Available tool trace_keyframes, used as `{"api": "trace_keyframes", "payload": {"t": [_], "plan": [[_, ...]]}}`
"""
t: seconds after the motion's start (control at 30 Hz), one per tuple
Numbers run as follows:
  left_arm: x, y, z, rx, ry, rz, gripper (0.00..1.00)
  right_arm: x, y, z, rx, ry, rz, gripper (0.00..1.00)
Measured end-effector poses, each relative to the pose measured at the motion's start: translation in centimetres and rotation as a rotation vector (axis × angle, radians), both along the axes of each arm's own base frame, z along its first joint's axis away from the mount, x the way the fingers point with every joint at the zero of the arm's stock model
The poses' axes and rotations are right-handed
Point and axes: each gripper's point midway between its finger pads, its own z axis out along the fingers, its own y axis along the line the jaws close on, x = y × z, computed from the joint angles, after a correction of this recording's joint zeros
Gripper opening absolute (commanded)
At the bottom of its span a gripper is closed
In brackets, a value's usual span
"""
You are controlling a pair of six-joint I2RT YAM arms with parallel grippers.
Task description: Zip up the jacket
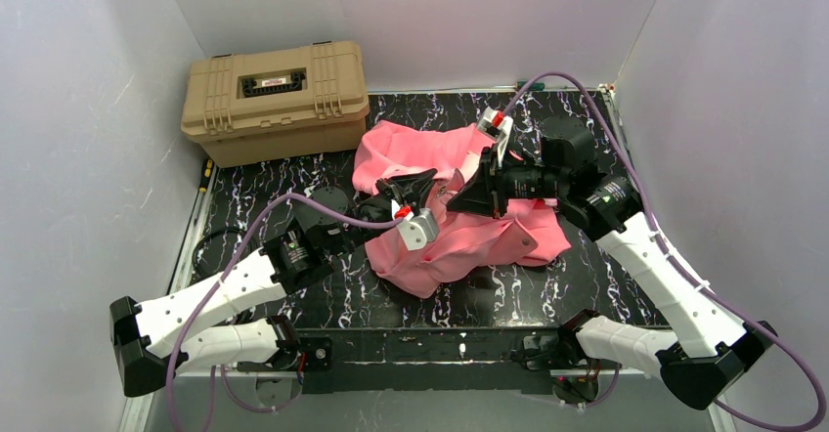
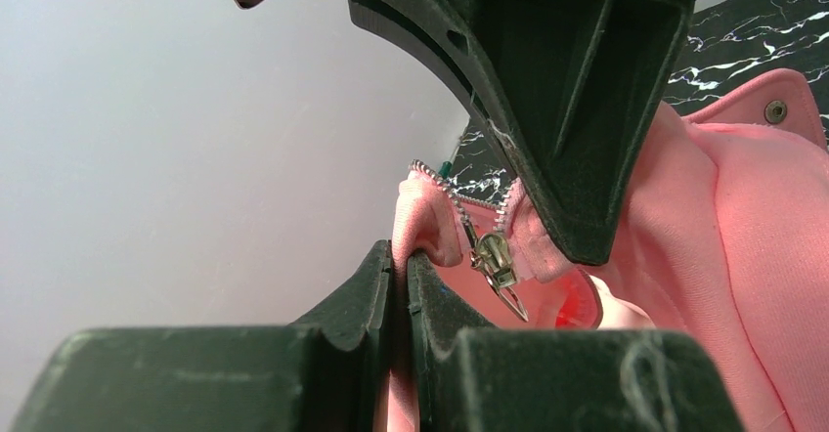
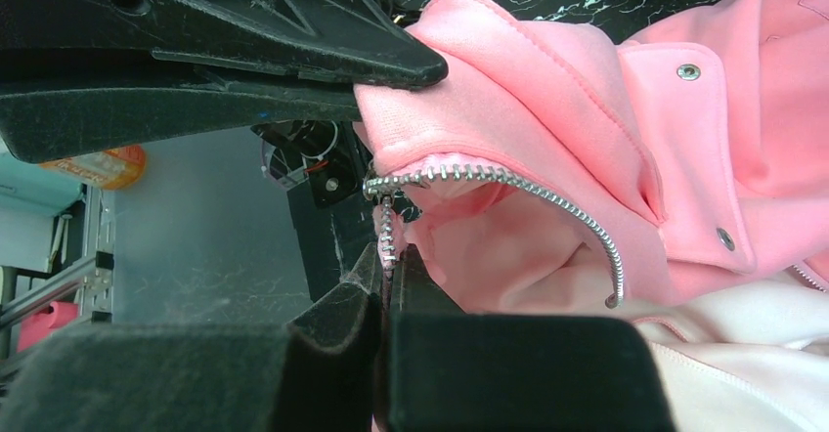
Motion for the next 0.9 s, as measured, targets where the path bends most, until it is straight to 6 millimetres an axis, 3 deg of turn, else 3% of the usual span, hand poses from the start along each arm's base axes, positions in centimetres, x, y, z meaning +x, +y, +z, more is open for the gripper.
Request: {"api": "trace_keyframes", "payload": {"t": [0.9], "plan": [[0.0, -0.1, 0.0, 0.028, -0.041, -0.005, 0.0, 0.6, -1.1, 0.1, -0.025, -0.036, -0.084, 0.01]]}}
